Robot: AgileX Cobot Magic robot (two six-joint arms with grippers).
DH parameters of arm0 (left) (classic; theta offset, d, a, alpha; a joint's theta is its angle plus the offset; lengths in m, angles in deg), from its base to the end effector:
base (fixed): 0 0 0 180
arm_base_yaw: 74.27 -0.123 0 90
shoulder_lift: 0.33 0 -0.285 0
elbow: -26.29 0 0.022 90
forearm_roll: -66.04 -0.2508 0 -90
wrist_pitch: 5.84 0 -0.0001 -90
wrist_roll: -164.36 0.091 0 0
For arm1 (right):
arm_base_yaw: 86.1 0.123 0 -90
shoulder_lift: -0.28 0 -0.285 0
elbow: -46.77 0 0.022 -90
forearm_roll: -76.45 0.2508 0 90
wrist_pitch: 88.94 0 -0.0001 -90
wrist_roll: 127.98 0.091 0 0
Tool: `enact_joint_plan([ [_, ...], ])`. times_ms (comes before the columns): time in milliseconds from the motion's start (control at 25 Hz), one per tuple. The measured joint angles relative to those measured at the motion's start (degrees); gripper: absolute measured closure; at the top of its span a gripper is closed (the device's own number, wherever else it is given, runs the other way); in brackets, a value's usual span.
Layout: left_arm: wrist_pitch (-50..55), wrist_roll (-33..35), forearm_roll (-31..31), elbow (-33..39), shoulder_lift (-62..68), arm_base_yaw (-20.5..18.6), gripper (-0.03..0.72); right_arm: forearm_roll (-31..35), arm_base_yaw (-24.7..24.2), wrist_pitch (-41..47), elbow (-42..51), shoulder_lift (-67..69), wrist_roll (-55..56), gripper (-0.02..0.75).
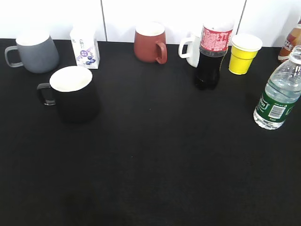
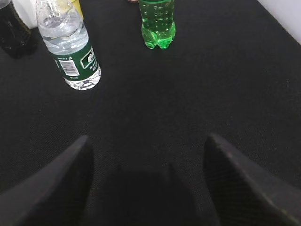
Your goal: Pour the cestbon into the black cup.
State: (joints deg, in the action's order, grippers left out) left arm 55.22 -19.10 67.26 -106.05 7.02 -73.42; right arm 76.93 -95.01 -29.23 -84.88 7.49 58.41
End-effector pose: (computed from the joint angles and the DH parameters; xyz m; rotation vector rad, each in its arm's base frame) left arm -0.0081 -0.0016 0.2812 -0.0448 2.0259 -0.0729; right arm -0.0059 0.0016 0.2798 0.2675 1.9940 -0.0181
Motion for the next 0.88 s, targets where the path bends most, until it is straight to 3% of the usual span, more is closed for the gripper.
enact_joint_plan([
  [520,-0.3,0.4,-0.1,-0.2,0.9,0.0,0.135,0.0,0.0,0.0,0.0,0.0,0.0,0.183],
  [600,-2.9,3.5,-2.0,-4.3,7.0,0.0,0.135,0.0,0.0,0.0,0.0,0.0,0.0,0.183],
  [720,-16.0,5.4,-3.0,-9.9,21.5,0.0,0.135,0.0,0.0,0.0,0.0,0.0,0.0,0.183],
  [880,-45.8,5.5,0.9,-10.2,40.1,0.0,0.135,0.0,0.0,0.0,0.0,0.0,0.0,0.183],
])
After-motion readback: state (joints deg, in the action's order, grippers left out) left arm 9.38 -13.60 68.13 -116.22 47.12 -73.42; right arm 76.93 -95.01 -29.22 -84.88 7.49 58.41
